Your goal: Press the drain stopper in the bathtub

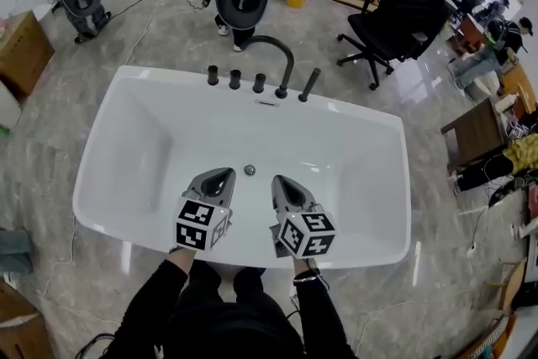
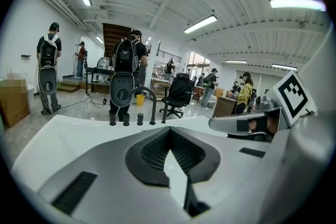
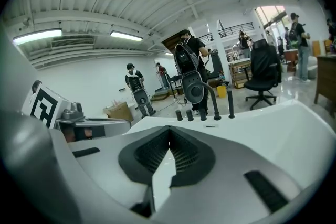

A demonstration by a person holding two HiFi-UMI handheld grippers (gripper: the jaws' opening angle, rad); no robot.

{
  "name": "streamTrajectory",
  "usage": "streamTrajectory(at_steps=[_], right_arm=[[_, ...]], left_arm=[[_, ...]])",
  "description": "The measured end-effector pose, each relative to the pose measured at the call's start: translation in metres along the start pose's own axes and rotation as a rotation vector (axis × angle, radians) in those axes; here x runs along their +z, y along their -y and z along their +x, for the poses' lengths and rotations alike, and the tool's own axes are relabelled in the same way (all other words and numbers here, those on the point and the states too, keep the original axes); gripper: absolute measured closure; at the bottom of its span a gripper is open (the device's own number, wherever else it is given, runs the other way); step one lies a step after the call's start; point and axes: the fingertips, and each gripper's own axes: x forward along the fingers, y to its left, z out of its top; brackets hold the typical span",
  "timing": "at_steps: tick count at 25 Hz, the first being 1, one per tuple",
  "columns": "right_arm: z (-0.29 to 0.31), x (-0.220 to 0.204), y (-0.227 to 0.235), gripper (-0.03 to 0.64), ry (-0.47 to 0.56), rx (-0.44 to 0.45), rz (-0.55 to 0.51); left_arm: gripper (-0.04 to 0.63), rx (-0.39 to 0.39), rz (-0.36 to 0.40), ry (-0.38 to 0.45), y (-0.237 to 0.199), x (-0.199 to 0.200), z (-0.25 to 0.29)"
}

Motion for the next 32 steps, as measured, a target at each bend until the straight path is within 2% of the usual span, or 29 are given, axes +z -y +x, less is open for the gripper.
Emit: streamTrajectory(at_steps=[15,32], right_arm=[[-0.023,-0.006,0.006,0.616,0.013,-0.028,-0.001],[-0.028,-0.006,0.008,0.616,0.028,-0.040,-0.009]], left_arm=[[0.594,0.032,-0.034,0.015,-0.011,-0.006,-0.026],[0.594,0.043,-0.041,0.015,-0.014,-0.008,-0.029]])
